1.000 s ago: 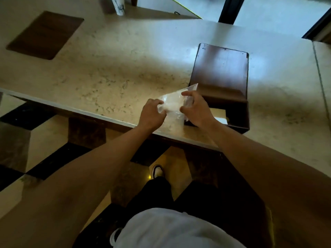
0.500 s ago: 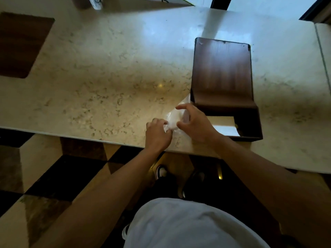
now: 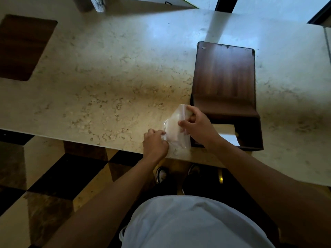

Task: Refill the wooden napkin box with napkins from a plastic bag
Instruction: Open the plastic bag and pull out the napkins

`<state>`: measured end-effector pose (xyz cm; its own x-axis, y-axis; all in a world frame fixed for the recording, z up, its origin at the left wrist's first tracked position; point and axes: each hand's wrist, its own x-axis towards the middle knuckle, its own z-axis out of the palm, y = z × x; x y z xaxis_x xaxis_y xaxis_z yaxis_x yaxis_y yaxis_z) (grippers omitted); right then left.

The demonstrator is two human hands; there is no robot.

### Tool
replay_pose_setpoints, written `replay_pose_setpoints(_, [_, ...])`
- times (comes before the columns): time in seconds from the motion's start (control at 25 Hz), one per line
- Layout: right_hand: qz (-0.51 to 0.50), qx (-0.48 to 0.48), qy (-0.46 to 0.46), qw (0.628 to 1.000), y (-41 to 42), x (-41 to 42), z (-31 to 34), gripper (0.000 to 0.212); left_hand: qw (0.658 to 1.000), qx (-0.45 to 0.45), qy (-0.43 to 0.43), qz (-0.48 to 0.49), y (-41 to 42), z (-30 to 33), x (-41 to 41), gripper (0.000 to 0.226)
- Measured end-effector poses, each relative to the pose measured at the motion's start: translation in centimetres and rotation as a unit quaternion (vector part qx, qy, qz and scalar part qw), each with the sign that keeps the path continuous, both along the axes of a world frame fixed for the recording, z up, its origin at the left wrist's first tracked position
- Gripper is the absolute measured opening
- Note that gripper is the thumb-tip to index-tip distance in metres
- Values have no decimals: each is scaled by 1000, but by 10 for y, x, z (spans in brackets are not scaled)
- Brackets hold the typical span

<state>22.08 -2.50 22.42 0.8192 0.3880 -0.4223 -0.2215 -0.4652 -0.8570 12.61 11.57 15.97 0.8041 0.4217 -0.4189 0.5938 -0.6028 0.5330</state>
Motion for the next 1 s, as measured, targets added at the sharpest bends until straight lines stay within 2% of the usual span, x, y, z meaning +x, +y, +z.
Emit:
replay_pose_setpoints(0.08, [-13,26,40,999,-3,1,0,42,999,-10,-16,38,2,7,1,38])
replay_pose_setpoints(0.2, [-25,90,92,991,-6,3,5,20,987,-62,-109,100,7,30,6,27])
replay_pose_setpoints(0.28, [-30,117,115,986,-6,5,9,12,971,-121,-165,124,8,50,10,18])
replay_pose_setpoints(0.44, [0,138,115,984,-7,3,16,13,950,-198,-218,107,6,78,12,8])
replay_pose_setpoints(0.56, [19,132,95,986,-8,1,21,15,952,-199,-216,81,0,83,15,6])
replay_pose_setpoints(0.76, [39,90,25,995,-8,-2,20,17,949,-214,-210,95,-3,81,17,5])
replay_pose_setpoints(1.0, [38,105,19,994,-5,-2,22,16,950,-216,-207,93,2,85,16,11])
